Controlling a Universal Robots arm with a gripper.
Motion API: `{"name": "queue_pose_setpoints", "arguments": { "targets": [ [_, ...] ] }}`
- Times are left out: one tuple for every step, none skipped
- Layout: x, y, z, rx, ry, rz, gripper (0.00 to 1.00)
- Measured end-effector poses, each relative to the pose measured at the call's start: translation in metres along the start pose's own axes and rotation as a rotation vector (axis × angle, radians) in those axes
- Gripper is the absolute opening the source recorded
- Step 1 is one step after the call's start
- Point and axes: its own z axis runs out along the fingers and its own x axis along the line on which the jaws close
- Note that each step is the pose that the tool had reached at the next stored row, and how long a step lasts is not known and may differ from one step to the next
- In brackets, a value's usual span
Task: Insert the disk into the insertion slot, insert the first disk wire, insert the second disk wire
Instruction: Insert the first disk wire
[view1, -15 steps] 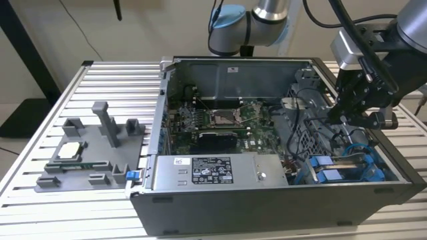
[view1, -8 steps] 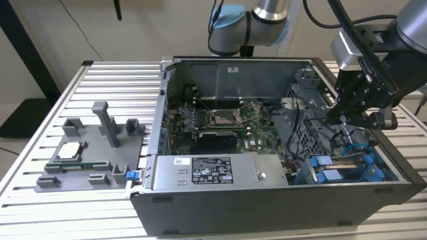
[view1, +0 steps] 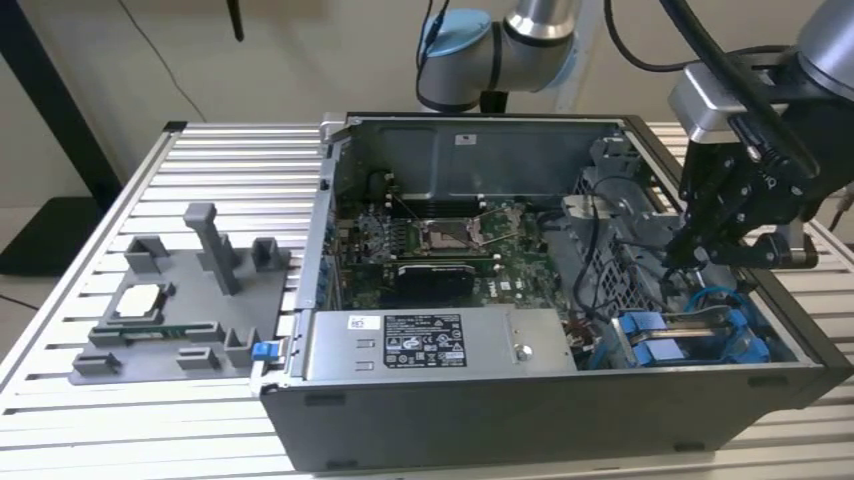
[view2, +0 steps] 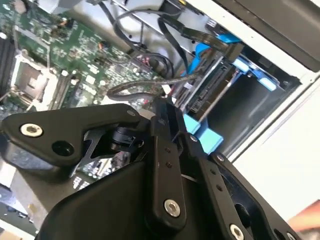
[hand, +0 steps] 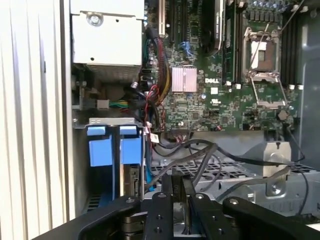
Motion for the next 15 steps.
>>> {"name": "queue_pose_setpoints", "arguments": {
  "targets": [
    [0.0000, -0.0019, 0.0002, 0.0002, 0.0107, 0.000, 0.00],
    [0.0000, -0.0036, 0.0004, 0.0005, 0.0195, 0.000, 0.00],
    [0.0000, -0.0059, 0.0009, 0.0007, 0.0275, 0.000, 0.00],
    [0.0000, -0.0081, 0.0013, 0.0009, 0.0339, 0.000, 0.00],
    [0.0000, -0.0107, 0.0017, 0.0010, 0.0401, 0.000, 0.00],
    [0.0000, -0.0128, 0.0022, 0.0011, 0.0451, 0.000, 0.00],
    [0.0001, -0.0148, 0.0027, 0.0012, 0.0501, 0.000, 0.00],
    [0.0001, -0.0167, 0.0032, 0.0013, 0.0535, 0.000, 0.00],
    [0.0002, -0.0190, 0.0037, 0.0014, 0.0554, 0.000, 0.00],
    [0.0002, -0.0210, 0.0040, 0.0014, 0.0563, 0.000, 0.00],
    [0.0001, -0.0232, 0.0043, 0.0014, 0.0569, 0.000, 0.00],
    [0.0002, -0.0252, 0.0047, 0.0014, 0.0569, 0.000, 0.00],
    [0.0001, -0.0270, 0.0050, 0.0014, 0.0571, 0.000, 0.00],
    [0.0001, -0.0300, 0.0055, 0.0013, 0.0569, 0.000, 0.00],
    [0.0001, -0.0307, 0.0057, 0.0014, 0.0570, 0.000, 0.00]
  ]
}}
